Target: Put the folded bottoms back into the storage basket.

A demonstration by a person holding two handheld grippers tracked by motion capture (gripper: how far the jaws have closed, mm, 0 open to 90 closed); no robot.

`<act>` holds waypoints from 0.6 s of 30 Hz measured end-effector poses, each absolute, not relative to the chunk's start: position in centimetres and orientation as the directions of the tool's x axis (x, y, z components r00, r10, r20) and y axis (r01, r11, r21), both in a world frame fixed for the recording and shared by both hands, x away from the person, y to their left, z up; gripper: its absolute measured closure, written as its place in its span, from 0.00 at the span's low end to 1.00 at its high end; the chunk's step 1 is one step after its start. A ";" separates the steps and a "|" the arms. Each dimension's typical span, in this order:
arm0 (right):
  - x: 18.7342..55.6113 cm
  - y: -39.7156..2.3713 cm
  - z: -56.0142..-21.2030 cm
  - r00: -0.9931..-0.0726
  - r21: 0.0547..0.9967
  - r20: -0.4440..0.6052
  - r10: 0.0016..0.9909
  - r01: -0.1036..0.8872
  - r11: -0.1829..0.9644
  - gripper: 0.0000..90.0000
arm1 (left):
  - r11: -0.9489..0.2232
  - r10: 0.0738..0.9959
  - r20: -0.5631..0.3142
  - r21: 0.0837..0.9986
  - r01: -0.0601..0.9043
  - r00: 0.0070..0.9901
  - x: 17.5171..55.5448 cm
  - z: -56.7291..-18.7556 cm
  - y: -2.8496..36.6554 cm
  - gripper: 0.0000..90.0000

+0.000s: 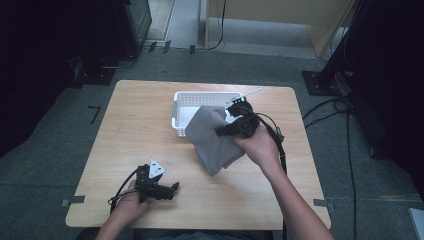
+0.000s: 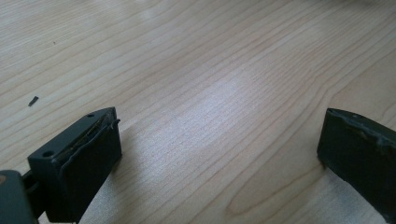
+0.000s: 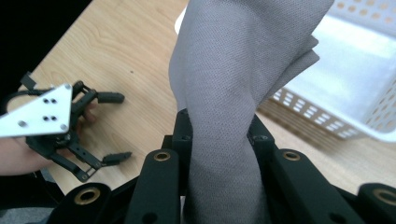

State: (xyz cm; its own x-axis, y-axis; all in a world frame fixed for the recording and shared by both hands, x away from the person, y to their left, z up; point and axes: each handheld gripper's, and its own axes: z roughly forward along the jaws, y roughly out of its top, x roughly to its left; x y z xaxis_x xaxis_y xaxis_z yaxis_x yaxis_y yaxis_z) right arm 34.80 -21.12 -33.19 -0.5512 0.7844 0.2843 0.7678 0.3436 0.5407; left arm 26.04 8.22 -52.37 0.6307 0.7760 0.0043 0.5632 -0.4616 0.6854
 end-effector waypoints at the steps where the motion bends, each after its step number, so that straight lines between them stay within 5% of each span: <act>1: 34.9 -21.1 -32.9 -0.552 0.542 0.284 0.784 0.767 0.343 0.80 | -0.461 0.776 0.004 0.686 0.563 0.630 26.0 -52.4 8.2 0.00; 18: 40.6 -20.3 -28.0 -0.513 0.577 0.249 0.821 0.760 0.300 0.80 | -0.465 0.774 0.006 0.684 0.563 0.633 26.0 -52.4 8.2 0.00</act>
State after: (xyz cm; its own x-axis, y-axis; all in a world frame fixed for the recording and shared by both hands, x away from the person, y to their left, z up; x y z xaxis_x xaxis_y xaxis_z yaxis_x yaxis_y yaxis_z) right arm 40.64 -20.30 -28.00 -0.5133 0.8213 0.2488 0.7597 0.3000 0.5770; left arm 26.04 8.24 -52.37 0.6328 0.7743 0.0058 0.5626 -0.4649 0.6837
